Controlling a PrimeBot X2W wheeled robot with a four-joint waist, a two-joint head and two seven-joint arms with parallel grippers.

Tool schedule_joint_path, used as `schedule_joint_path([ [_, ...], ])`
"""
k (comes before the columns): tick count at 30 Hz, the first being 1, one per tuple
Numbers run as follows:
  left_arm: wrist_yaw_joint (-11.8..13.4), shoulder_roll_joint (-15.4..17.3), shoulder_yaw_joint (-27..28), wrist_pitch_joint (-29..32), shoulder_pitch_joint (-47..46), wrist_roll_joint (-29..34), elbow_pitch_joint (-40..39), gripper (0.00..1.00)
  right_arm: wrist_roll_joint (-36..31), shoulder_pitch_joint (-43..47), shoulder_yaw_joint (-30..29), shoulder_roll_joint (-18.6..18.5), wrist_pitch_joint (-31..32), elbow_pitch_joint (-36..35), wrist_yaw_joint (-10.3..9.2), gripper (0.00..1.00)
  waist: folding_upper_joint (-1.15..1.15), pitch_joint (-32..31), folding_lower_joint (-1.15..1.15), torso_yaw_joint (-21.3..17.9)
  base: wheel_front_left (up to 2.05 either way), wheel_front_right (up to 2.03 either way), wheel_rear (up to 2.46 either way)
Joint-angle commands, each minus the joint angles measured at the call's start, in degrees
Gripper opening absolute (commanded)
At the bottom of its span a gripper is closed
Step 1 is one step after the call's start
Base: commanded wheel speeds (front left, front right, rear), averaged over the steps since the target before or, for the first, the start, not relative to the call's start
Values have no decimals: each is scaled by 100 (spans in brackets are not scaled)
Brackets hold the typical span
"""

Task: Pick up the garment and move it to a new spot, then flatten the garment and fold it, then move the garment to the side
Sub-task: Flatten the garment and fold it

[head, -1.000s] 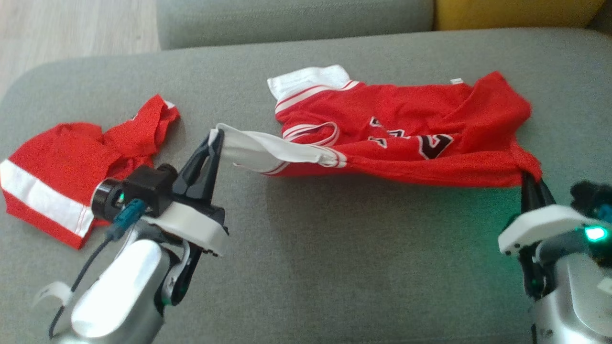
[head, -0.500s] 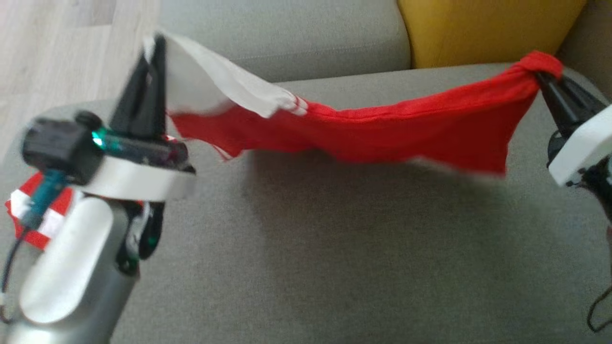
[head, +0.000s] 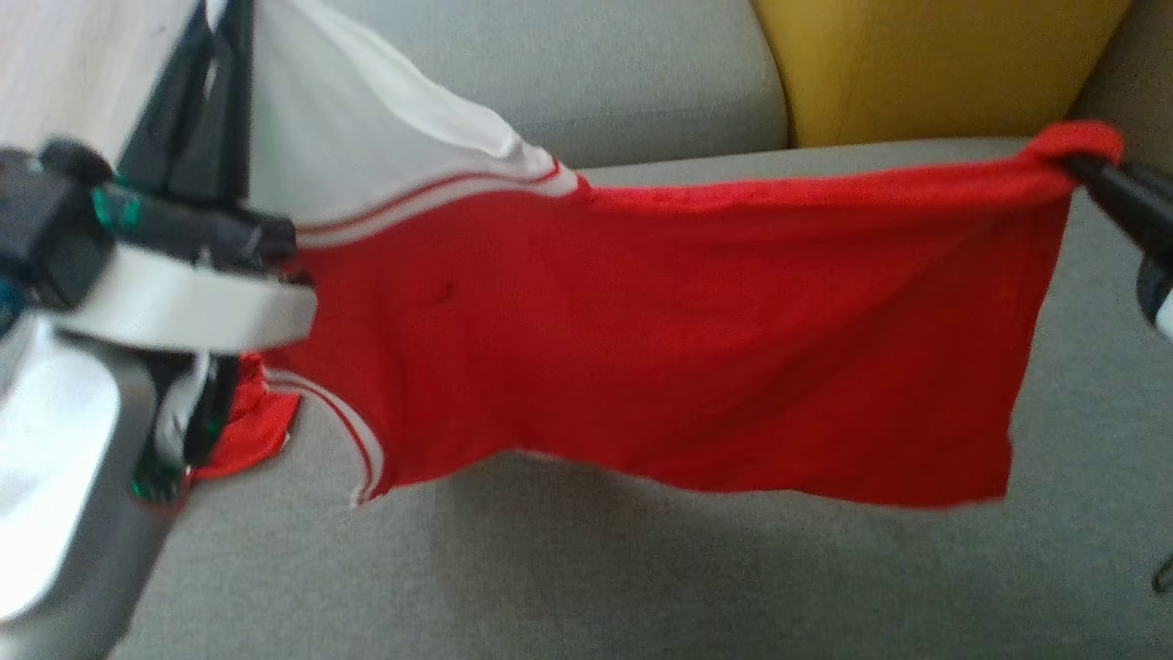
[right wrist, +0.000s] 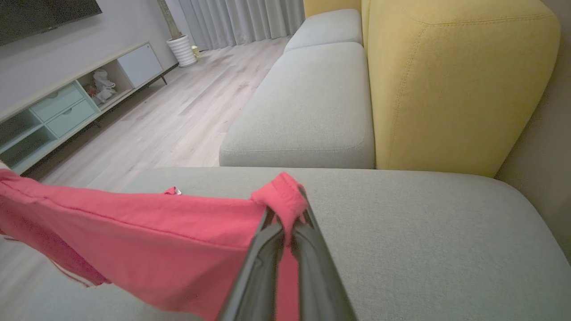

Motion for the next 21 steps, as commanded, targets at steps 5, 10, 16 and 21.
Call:
schedule_joint_path([
  [5, -349, 106, 170, 300, -1211, -158, 470, 0, -254, -1131, 59, 270, 181, 297, -5, 0, 0, 388, 0, -50, 0, 0, 0],
  [10, -841, -71, 128, 312, -2469, -296, 1613, 0, -667, -2471, 313, 693, -498, 1315, -5, 0, 0, 1160, 0, -214, 0, 0, 0],
  [16, -1096, -360, 298, -230, -4294, -204, 3220, 0, -1187, -4257, 596, 929, -2717, 2970, -5, 0, 0, 1884, 0, -331, 0, 0, 0],
  [21, -1014, -680, 602, -844, -5416, -39, 3914, 0, -1444, -5356, 607, 954, -5084, 4168, -5, 0, 0, 2191, 0, -260, 0, 0, 0],
])
